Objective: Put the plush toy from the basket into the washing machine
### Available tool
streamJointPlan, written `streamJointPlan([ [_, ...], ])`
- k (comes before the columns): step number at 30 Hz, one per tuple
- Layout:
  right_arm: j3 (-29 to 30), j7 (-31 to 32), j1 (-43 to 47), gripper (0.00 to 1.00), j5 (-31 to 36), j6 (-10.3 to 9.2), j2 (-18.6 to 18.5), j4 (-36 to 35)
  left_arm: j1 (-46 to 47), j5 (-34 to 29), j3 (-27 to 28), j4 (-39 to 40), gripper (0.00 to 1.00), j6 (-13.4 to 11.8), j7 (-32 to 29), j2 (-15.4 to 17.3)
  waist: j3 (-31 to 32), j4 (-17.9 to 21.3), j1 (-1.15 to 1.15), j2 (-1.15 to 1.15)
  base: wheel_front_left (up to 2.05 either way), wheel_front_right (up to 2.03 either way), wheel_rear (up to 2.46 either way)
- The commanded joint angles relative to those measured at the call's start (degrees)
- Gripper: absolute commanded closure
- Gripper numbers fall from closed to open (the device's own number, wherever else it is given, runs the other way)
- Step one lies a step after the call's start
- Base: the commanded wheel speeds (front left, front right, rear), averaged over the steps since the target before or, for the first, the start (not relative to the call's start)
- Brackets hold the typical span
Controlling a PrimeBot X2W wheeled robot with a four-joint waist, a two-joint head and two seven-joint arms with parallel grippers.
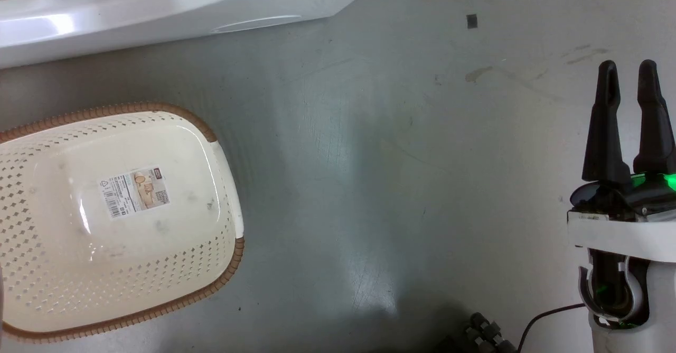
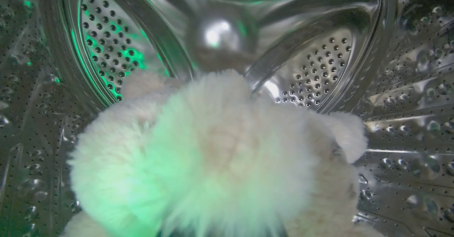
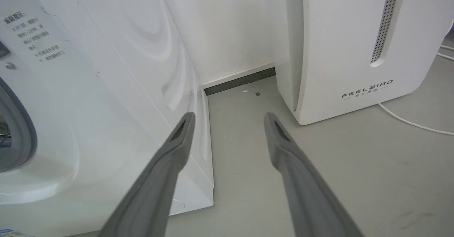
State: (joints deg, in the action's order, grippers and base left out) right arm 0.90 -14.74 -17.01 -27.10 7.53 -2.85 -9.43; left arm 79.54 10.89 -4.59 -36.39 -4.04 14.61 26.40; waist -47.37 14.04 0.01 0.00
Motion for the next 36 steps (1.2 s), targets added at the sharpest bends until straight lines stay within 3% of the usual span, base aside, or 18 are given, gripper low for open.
streamJointPlan([
  [1, -0.1, -0.3, -1.2, 0.00, -0.4, -0.04, 0.0, -0.1, 1.1, -0.5, 0.1, -0.1, 0.00, -0.1, 0.4, 0.3, 0.0, -0.1, -0.01, 0.00, 0.00, 0.00, 0.00],
  [3, -0.4, -0.3, -1.2, 0.00, -0.2, -0.04, 0.0, 0.4, -0.1, -0.6, -0.3, -1.7, 0.00, 0.9, 0.4, -0.3, 0.7, -0.5, -0.01, 0.00, 0.00, 0.00, 0.00],
  [12, -0.7, -0.3, -0.7, 0.00, 0.5, -0.04, 0.0, 1.2, -9.6, 0.1, 2.1, -0.5, 0.00, 0.4, 0.4, -2.6, 5.1, -1.5, -0.01, 0.00, 0.00, 0.00, 0.00],
  [23, -1.1, -0.3, 1.7, 0.00, 2.1, -0.04, 0.0, 2.3, -23.1, -0.2, 6.0, 3.7, 0.00, 0.9, 0.4, -5.8, 12.1, -3.9, -0.01, 0.00, 0.00, 0.00, 0.00],
  [36, -2.1, -0.3, 6.2, 0.00, 4.0, -0.04, 0.0, 4.0, -41.9, -4.7, 7.7, 12.7, 0.00, -0.4, 0.4, -11.4, 23.6, -7.3, -0.01, 0.00, 0.00, 0.00, 0.00],
])
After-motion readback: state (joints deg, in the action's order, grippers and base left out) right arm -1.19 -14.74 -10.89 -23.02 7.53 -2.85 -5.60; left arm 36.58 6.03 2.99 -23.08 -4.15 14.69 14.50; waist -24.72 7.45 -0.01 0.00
